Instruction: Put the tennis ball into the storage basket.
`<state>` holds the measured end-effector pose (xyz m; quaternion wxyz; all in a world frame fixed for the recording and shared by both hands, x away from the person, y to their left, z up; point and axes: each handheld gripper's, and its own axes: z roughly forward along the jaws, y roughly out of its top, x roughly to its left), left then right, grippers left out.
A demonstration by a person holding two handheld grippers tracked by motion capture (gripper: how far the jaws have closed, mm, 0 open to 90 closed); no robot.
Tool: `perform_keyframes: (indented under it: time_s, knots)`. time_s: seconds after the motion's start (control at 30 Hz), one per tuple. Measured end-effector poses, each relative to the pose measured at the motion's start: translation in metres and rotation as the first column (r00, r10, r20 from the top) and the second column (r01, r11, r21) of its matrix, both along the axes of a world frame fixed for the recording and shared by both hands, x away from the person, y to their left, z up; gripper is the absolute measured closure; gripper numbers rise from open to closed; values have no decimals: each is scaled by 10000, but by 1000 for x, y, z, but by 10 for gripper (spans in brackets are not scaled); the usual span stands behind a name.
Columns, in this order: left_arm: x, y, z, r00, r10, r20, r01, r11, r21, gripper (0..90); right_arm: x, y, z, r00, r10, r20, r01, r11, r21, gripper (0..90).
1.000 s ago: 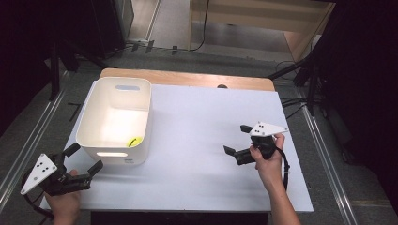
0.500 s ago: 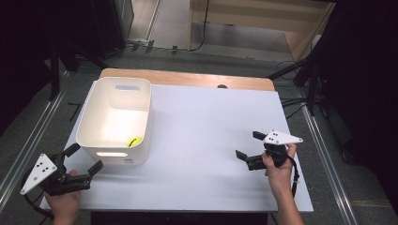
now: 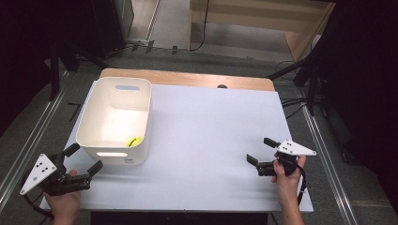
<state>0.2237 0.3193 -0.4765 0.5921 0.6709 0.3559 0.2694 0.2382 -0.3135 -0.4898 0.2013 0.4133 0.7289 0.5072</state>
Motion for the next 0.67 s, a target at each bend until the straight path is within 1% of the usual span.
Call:
perform_keyframes:
  time_s: [0.13, 0.2, 0.23, 0.3, 0.33, 0.37, 0.43, 0.5, 0.53, 0.6, 0.63, 0.67]
  knots:
    - [0, 0, 0, 10000, -1, 21, 1, 10000, -22, 0, -8, -9, -9, 9995, -294, 100, 296, 9995, -142, 0]
    - [0, 0, 1, 10000, -16, 34, 16, 10000, -88, 0, -11, -14, -13, 9992, -374, 146, 373, 9993, 99, 0]
    - [0, 1, 1, 10000, -20, 50, 21, 10000, -79, 0, -13, -17, -15, 9991, -405, 95, 403, 9990, 201, 0]
    - [0, 1, 1, 10000, -1, 33, 2, 9999, -105, 0, -17, -23, -18, 9981, -587, 169, 583, 9979, 274, 0]
    - [0, 1, 1, 10000, 1, 38, 0, 9999, -110, 0, -20, -26, -18, 9975, -695, 143, 687, 9964, 493, 0]
    - [0, 1, 1, 10000, 4, 34, -4, 9999, -114, 0, -21, -29, -19, 9971, -725, 235, 710, 9957, 593, 0]
    - [0, 2, 1, 10000, -4, 77, 5, 10000, -79, 0, -25, -34, -19, 9957, -907, 177, 893, 9935, 708, 0]
    - [0, 2, 1, 10000, 0, 65, 0, 9999, -120, 0, -26, -38, -21, 9946, -1010, 228, 991, 9924, 730, 0]
    - [0, 2, 1, 10000, 0, 62, 0, 9999, -123, 0, -26, -39, -21, 9940, -1084, 161, 1067, 9909, 818, 0]
    - [0, 2, 1, 10000, -3, 49, 4, 9998, -179, 0, -25, -40, -23, 9930, -1176, 95, 1165, 9898, 825, 0]
    - [0, 2, 1, 10000, 4, 59, -3, 9998, -195, 0, -24, -39, -23, 9923, -1236, 2, 1232, 9895, 752, 0]
    - [0, 3, 1, 10000, 11, 52, -10, 9999, -167, 0, -23, -38, -24, 9912, -1319, -135, 1325, 9895, 577, 0]
